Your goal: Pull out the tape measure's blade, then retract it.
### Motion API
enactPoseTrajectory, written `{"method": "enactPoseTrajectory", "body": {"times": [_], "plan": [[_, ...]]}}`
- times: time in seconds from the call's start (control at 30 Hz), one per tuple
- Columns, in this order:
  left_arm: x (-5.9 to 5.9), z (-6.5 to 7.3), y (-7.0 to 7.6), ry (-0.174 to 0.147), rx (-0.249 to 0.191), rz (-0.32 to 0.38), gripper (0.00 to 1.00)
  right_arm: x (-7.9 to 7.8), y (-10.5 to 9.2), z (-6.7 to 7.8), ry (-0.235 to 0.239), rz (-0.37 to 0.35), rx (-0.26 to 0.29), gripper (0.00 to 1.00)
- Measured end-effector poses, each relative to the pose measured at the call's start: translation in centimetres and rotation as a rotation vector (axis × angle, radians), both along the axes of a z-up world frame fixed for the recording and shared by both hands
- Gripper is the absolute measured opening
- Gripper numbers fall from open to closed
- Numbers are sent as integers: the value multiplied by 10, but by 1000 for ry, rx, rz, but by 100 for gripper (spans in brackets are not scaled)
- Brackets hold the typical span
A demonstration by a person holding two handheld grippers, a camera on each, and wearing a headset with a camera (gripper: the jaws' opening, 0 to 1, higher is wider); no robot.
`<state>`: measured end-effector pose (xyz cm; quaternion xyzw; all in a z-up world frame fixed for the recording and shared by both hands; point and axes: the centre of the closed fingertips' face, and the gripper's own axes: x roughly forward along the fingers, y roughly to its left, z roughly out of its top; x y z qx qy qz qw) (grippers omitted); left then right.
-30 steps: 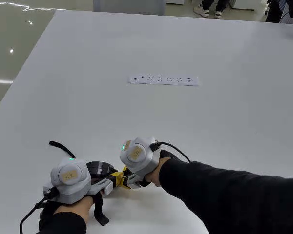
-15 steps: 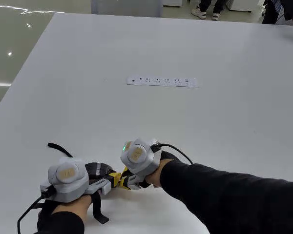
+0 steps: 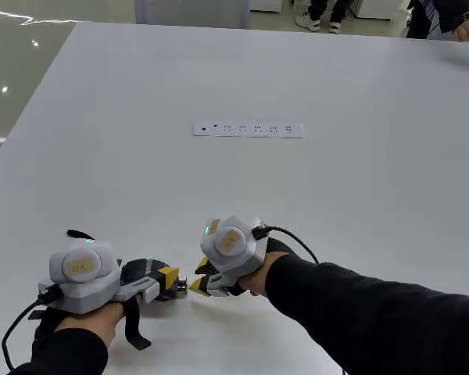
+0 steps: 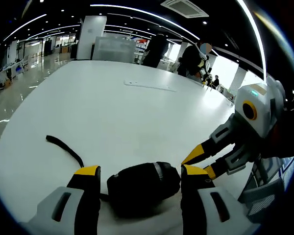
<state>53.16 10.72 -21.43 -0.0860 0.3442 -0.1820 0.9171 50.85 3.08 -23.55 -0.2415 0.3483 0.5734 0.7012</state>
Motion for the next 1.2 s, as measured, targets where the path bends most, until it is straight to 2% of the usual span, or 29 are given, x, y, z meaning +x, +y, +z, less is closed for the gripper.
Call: {"method": "enactPoseTrajectory", "body": {"times": [0.03,0.07,0.1,0.27,0.4,0.57,0.67,0.77,1.03,1.07,1.13,1.17,1.2], "plan": [[-2,0,1,15,-11,-2,62,0,-3,2,-4,-7,3,13],[0,3,6,-5,10,-6,62,1,-7,4,-5,-21,9,13],[0,4,7,-11,13,-22,64,1,-9,6,0,-36,18,14],[-2,8,17,-5,9,-54,74,-1,-24,15,-17,-67,52,20],[-4,11,25,-23,28,-99,82,-6,-43,18,-26,-91,54,23],[-13,13,22,-30,27,-168,90,-8,-68,18,-32,-132,50,25],[-21,10,21,-37,56,-238,92,-8,-79,24,-38,-162,61,26],[-28,10,21,-47,58,-278,94,-9,-90,27,-37,-189,69,29],[-34,18,25,-79,56,-352,99,-11,-118,30,-39,-261,78,34],[-35,18,26,-87,66,-379,99,-12,-121,31,-40,-269,81,35],[-34,22,26,-129,74,-407,99,-12,-125,32,-49,-276,78,36],[-38,24,23,-117,40,-420,99,-13,-128,34,-57,-279,79,37],[-39,24,25,-104,37,-422,99,-13,-129,34,-60,-282,81,38]]}}
